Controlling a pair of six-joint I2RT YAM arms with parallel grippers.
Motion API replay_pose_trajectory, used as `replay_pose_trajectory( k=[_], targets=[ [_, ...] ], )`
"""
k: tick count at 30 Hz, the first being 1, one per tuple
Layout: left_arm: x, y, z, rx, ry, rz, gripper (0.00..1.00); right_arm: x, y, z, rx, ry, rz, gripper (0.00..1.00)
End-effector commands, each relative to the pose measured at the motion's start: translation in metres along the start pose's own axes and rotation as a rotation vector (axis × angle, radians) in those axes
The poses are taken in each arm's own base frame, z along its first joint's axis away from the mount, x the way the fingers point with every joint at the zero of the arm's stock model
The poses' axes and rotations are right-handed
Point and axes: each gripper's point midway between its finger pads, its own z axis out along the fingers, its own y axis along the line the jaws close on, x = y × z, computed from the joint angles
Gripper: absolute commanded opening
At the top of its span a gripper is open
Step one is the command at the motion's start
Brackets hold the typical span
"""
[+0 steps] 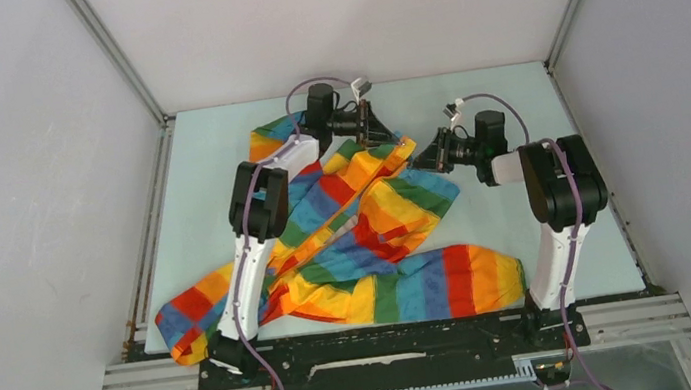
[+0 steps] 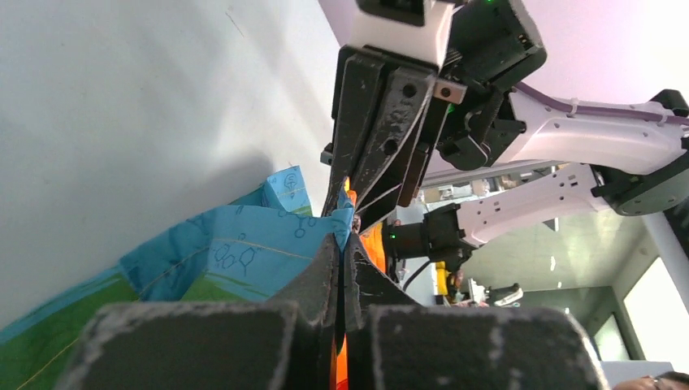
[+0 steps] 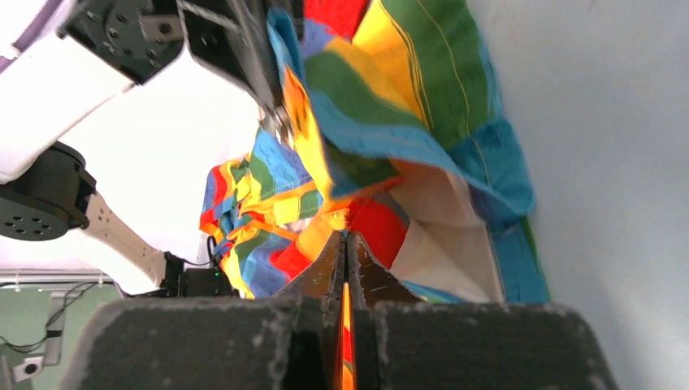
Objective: Zip up the jacket
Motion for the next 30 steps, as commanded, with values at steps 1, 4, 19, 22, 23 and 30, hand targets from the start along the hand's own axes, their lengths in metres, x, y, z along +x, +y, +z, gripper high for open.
replay_pose_trajectory(
  k=[1,4,19,22,23,30],
  targets=[
    [-0.008,-0.024,-0.007,-0.010,-0.005,0.108,0.00,-0.004,0.019,-0.010,-0.035,-0.030,-0.045,0.00],
    [-0.003,-0.029,-0.011,-0.025,0.017,0.153,0.00,-0.001,0.024,-0.014,-0.017,-0.008,-0.078,0.00],
    [0.041,-0.024,-0.028,-0.105,0.138,0.207,0.00,0.015,0.065,0.004,-0.254,0.062,-0.232,0.00],
    [0.049,-0.040,-0.026,-0.064,0.165,0.232,0.00,0.013,0.075,0.001,-0.310,0.037,-0.251,0.00],
    [0.048,-0.045,-0.028,-0.052,0.164,0.240,0.00,0.012,0.072,0.002,-0.306,0.032,-0.249,0.00],
    [0.031,-0.061,-0.043,-0.062,0.123,0.268,0.00,0.013,0.063,0.007,-0.274,0.032,-0.248,0.00]
  ],
)
